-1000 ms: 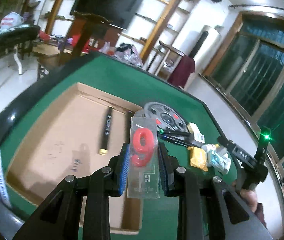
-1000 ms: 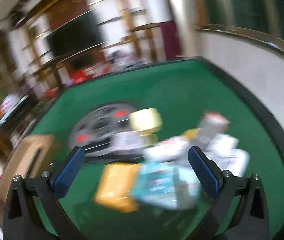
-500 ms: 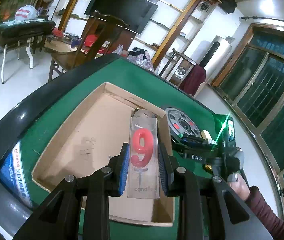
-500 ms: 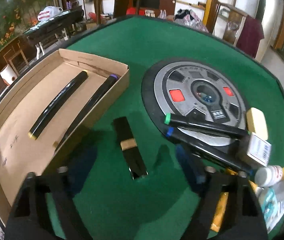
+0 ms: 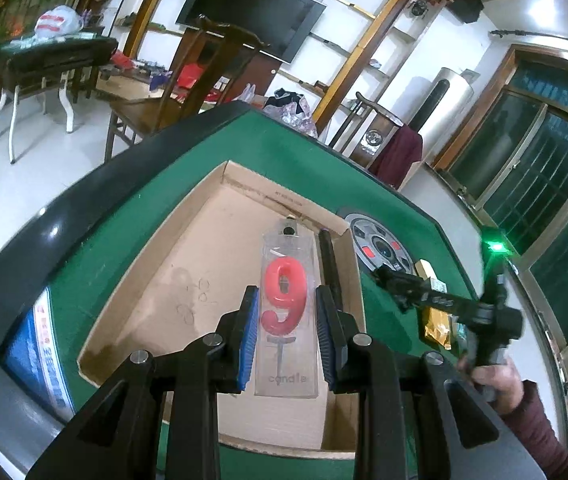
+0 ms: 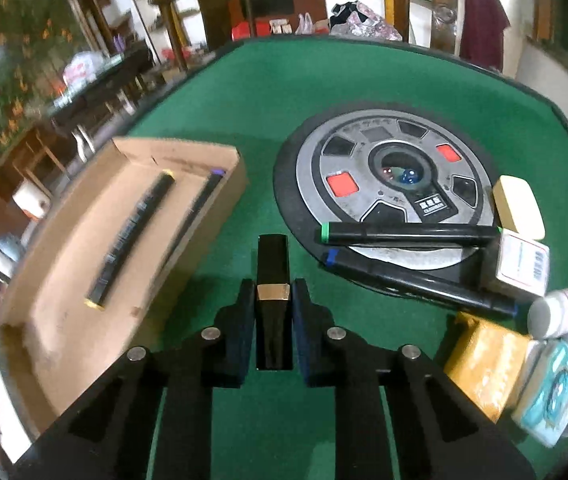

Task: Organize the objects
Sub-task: 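Lower the candle package and the black tube into the box and open both tools, then grasp the yellow padded envelope with the left tool, then carry the envelope into the box with the left tool while the right tool places the blue-capped marker there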

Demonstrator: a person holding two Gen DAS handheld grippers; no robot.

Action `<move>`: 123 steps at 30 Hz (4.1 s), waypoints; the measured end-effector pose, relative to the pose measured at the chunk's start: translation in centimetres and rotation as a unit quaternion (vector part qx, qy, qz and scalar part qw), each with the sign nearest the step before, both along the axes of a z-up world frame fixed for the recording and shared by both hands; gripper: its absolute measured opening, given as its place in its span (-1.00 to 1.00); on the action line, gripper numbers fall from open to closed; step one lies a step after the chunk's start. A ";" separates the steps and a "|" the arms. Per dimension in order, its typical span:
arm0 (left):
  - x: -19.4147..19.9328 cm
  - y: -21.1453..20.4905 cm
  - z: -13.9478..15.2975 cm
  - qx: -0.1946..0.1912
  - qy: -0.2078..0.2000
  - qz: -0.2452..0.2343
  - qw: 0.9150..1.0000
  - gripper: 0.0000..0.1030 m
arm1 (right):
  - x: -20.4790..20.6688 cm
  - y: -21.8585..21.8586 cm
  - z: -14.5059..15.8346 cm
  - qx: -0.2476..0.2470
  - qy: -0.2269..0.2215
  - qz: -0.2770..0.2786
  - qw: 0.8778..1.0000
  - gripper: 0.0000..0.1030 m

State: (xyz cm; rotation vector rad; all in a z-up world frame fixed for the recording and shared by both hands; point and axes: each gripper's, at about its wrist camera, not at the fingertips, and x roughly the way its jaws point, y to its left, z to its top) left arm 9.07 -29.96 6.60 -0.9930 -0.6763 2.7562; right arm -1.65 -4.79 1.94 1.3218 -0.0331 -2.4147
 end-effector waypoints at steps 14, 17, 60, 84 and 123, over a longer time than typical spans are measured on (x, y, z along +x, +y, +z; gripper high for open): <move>-11.1 1.8 -1.2 -0.065 -0.073 -0.044 0.994 -0.55 | -2.7 -7.9 2.2 -0.100 -0.069 0.030 0.992 -0.69; -13.6 1.5 -2.8 -0.055 -0.100 -0.042 0.993 -0.55 | -4.5 -9.9 0.8 -0.082 -0.082 0.013 0.993 -0.70; -8.4 21.5 -0.9 -0.037 -0.134 -0.204 0.969 0.60 | 6.2 17.9 5.3 -0.057 0.093 -0.205 0.973 0.19; -11.8 33.2 -5.3 -0.176 -0.099 -0.232 0.952 0.45 | 6.1 25.9 1.5 -0.147 0.095 -0.276 0.945 0.19; -0.9 12.0 2.4 -0.094 0.009 -0.088 0.992 -0.24 | -3.9 7.6 -0.2 -0.032 -0.022 -0.005 0.999 0.20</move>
